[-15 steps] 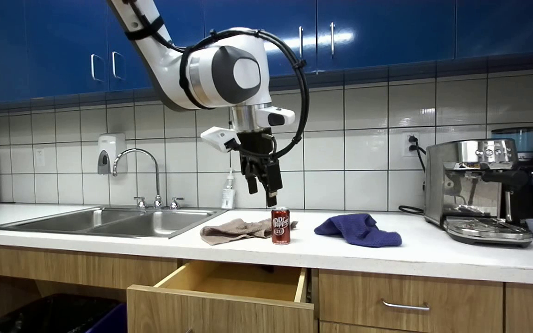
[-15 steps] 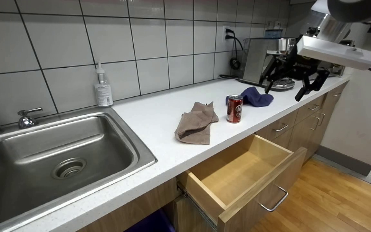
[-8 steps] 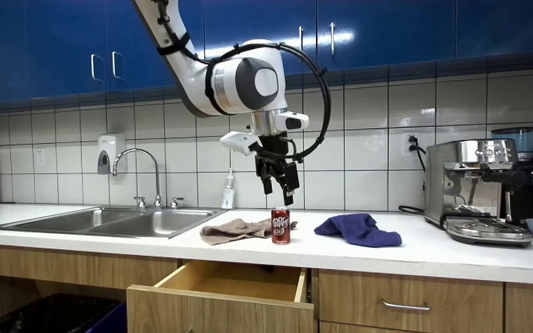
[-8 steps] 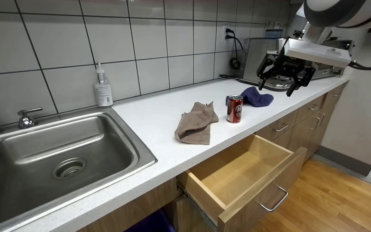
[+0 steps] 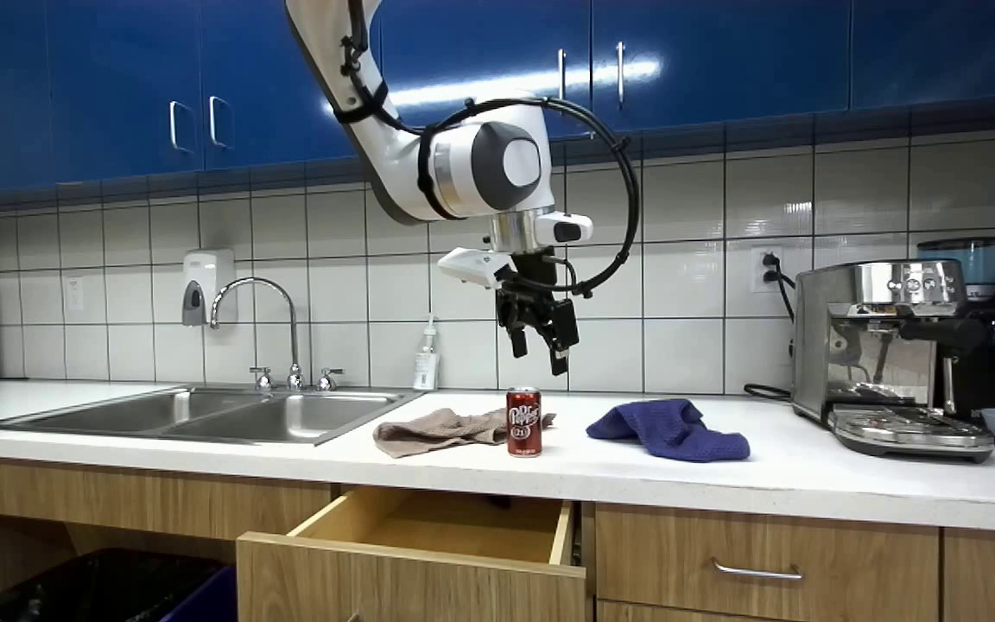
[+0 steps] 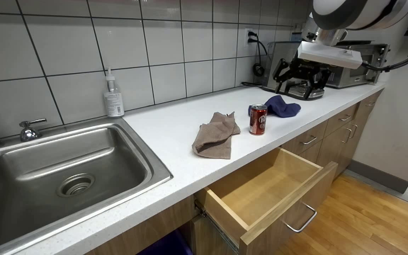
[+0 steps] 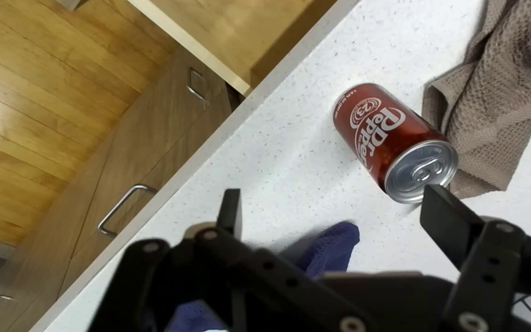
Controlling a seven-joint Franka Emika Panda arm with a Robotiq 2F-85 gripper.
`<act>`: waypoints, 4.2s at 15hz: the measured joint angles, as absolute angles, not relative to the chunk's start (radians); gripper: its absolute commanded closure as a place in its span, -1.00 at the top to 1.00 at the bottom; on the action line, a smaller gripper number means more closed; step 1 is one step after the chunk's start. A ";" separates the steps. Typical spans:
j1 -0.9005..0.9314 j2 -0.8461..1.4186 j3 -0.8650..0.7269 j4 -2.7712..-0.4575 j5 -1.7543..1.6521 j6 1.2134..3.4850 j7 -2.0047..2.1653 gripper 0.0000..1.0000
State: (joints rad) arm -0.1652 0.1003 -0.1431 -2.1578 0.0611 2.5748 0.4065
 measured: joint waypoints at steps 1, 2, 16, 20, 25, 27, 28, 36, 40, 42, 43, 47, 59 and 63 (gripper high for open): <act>-0.162 0.116 -0.143 -2.136 0.061 2.568 0.406 1.00; -0.159 0.130 -0.143 -2.117 0.061 2.561 0.406 1.00; -0.108 0.346 -0.144 -1.876 0.061 2.460 0.406 1.00; -0.102 0.397 -0.145 -1.831 0.061 2.458 0.406 1.00; -0.093 0.431 -0.147 -1.816 0.061 2.456 0.406 1.00; -0.088 0.436 -0.147 -1.816 0.061 2.453 0.406 1.00; -0.086 0.438 -0.147 -1.816 0.061 2.452 0.406 1.00; -0.081 0.461 -0.160 -1.794 0.060 2.443 0.406 1.00; -0.080 0.477 -0.160 -1.771 0.060 2.426 0.406 1.00; -0.079 0.487 -0.160 -1.760 0.060 2.420 0.406 1.00; -0.079 0.492 -0.160 -1.755 0.060 2.417 0.406 1.00; -0.076 0.508 -0.160 -1.733 0.060 2.407 0.406 1.00; -0.064 0.514 -0.161 -1.721 0.060 2.386 0.406 -0.23; -0.064 0.514 -0.162 -1.720 0.059 2.385 0.405 -0.23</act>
State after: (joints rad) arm -0.0642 0.5143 -0.1620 -1.7196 0.0595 2.3854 0.4055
